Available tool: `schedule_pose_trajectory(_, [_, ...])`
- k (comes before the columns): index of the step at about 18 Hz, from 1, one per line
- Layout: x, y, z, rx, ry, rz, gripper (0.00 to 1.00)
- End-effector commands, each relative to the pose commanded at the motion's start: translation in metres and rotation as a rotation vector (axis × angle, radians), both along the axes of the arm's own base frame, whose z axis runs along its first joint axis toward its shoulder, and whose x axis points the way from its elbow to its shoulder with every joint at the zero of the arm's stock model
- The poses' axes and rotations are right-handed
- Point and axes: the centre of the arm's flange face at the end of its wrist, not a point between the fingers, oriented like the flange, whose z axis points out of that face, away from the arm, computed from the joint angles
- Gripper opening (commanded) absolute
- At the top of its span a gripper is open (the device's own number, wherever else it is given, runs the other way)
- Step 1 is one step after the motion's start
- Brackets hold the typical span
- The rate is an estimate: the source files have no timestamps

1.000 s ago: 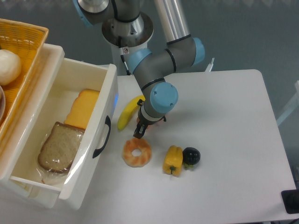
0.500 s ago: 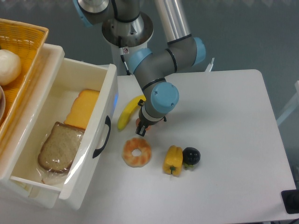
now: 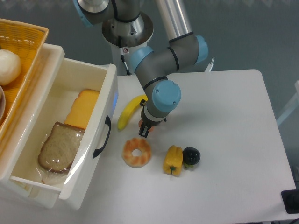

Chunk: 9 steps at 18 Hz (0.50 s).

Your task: Pick up the egg

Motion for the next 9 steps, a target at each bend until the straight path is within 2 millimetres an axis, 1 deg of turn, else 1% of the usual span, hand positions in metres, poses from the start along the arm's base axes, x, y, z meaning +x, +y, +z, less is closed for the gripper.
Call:
schedule_pose_trajectory(3, [-0.017,0.013,0.037,0.046,0.062,0.054,0.31])
schedule_pose_trajectory(5, [-0.033,0.011,0.066,0.079,0.109,0.114,0.31])
schedule_pose_trajectory(7, [-0.039,0.014,0.091,0.108,0.150,0.156,0.31])
schedule_pose_trajectory(9, [-0.051,0.011,0.110,0.129,0.177,0.208,0.31])
